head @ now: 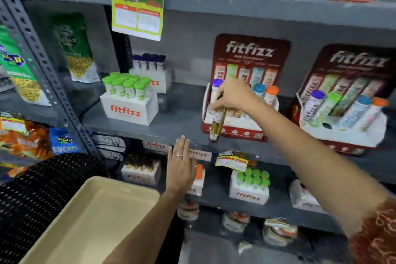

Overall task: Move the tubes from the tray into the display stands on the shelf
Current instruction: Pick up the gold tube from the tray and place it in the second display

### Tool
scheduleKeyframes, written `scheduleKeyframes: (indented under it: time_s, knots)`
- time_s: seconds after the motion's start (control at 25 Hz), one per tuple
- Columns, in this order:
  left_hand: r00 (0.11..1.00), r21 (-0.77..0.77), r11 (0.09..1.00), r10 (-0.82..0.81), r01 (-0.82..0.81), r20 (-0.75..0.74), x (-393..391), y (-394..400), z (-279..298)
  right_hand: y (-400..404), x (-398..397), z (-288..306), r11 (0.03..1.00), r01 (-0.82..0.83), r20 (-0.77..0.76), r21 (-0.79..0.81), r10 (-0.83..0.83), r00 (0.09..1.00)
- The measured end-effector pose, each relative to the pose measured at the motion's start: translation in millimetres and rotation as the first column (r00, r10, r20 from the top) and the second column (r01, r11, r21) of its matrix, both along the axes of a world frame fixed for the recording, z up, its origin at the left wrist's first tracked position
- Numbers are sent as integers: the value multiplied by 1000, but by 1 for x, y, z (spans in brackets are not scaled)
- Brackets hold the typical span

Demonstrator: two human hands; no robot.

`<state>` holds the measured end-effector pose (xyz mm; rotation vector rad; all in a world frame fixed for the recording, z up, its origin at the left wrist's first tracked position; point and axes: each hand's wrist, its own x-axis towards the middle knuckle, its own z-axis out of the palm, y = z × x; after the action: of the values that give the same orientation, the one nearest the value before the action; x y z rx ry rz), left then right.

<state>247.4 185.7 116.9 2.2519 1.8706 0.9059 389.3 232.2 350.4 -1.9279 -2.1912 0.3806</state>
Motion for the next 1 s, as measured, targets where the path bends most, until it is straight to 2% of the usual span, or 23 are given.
scheduleKeyframes:
  time_s: [0.24,0.52,0.8,0.88,1.0]
  knots:
    - [987,10,989,-147,148,-70,116,8,47,-23,104,41,982,171,41,80,-175,984]
    - [941,-69,957,-288,280,-178,220,15,43,-38,205,43,944,272,44,186,-285,958]
    - [931,-253,924,-330,286,-155,269,30,24,-33,265,53,939,280,45,201,-294,955]
    - [907,-293,918,-341,266,-247,271,31,17,-31,275,60,938,294,24,183,-303,953]
    - [858,-270,929,-346,255,-379,270,30,8,-28,285,70,945,294,26,143,-301,953]
